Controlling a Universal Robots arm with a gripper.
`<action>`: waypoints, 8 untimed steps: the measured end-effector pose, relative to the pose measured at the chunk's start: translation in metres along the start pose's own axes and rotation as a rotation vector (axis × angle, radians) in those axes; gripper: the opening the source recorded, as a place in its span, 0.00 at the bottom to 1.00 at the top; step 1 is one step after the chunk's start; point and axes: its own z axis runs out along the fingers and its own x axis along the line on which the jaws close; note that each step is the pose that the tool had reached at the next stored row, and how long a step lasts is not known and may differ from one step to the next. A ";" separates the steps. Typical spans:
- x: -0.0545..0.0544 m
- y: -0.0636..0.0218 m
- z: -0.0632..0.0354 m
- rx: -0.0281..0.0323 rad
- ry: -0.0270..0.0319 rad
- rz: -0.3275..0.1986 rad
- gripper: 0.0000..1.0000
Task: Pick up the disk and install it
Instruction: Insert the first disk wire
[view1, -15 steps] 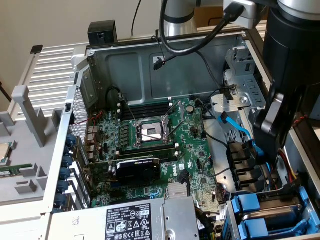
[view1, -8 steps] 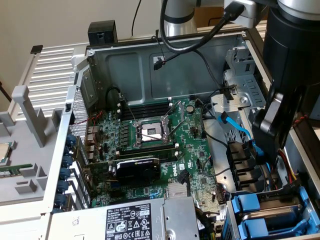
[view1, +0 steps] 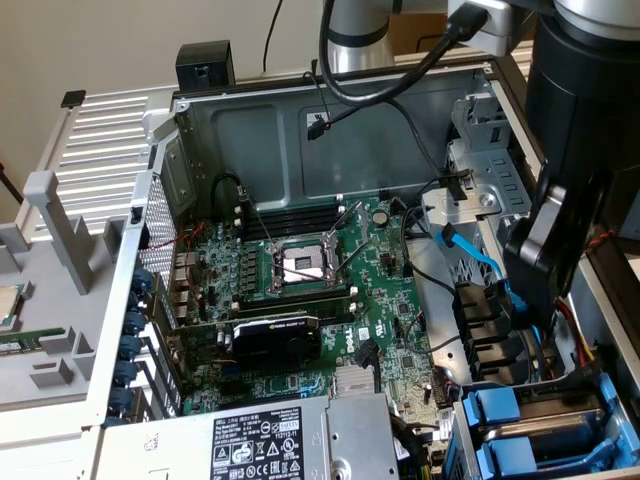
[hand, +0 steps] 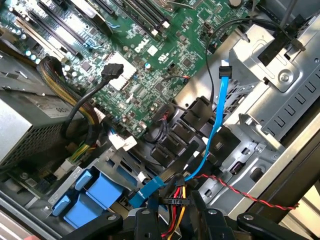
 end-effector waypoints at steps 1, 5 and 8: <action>0.000 0.0000 0.0000 -0.0001 -0.0001 0.000 0.37; 0.000 0.0001 0.0000 0.0000 0.0000 0.000 0.49; 0.000 0.0001 0.0000 -0.0001 0.0000 0.000 0.55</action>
